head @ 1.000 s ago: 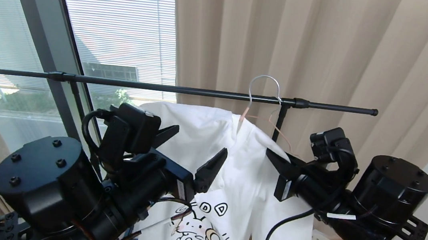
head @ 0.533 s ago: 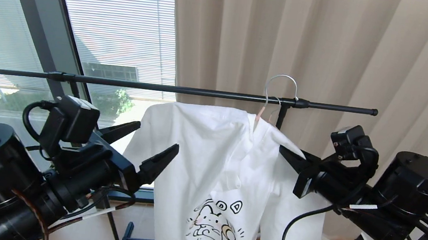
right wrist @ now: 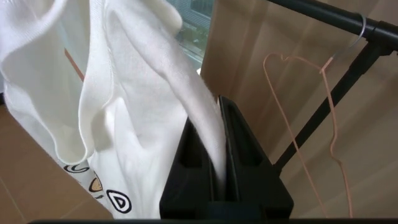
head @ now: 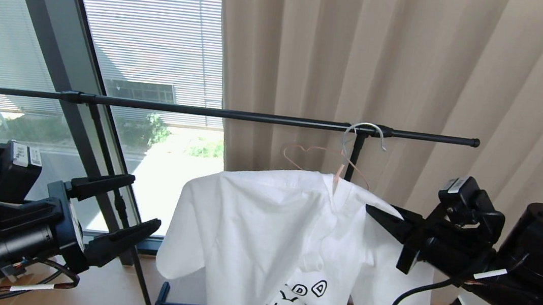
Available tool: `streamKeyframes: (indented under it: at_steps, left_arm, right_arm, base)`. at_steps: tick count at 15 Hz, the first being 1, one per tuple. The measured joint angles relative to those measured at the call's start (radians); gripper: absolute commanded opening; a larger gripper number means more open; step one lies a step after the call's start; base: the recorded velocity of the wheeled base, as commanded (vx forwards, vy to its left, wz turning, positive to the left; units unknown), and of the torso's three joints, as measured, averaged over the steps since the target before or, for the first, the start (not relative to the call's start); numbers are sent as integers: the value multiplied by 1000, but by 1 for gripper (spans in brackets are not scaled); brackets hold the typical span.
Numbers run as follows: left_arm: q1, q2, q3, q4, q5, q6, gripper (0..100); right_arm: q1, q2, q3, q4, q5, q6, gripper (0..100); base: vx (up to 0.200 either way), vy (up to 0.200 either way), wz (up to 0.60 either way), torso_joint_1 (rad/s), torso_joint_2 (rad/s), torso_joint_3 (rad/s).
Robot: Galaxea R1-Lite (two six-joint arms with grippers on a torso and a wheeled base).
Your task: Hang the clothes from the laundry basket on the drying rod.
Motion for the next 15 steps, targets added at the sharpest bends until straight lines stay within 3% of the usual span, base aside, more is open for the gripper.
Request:
streamKeyframes:
  at_steps: [2,4,13,14,15]
  left_arm:
    - [66,45,21,0,-97,74,100]
    - [84,100,27,0,-109,100,100]
    - [6,244,0,-13,-109,110,100]
    - [4,248,0,-13,-109,110,0]
    - [3,250,0,-13,-109,111,0]
  right_arm:
    - [-5,-3,5,-1,6,0,0]
    - [-5,-7,11,-1,6,0,0]
    - [69,-27,52,1,18,-41,0]
    - [70,-30,53,1,18,-41,0]
    - [71,-33,53,1,18,-41,0]
  base:
    - [0,0,0,0,0,0]
    - [0,0,0,0,0,0]
    - [0,0,0,0,0,0]
    - [0,0,0,0,0,0]
    - [0,0,0,0,0,0]
